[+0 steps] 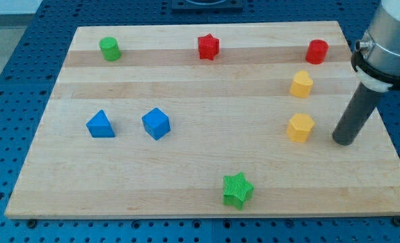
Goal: Push the yellow hexagon slightly to the left
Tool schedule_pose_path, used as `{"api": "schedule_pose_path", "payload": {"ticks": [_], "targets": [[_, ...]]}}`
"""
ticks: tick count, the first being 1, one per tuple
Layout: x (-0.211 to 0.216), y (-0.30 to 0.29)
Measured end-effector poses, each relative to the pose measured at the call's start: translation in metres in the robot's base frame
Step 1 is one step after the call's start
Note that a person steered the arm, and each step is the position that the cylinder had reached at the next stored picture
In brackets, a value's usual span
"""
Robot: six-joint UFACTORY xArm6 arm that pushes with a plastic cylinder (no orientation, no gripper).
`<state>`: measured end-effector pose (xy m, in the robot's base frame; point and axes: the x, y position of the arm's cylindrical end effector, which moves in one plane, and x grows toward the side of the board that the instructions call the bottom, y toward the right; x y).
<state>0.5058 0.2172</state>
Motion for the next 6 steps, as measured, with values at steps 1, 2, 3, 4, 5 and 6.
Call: {"api": "schedule_pose_path", "payload": {"ticks": [1,2,3,4,5,6], "targets": [[0.0,-0.001],[0.0,-0.044],[0.0,-0.088],[0.0,-0.126],[0.0,-0.16],[0.0,-0.174]]}}
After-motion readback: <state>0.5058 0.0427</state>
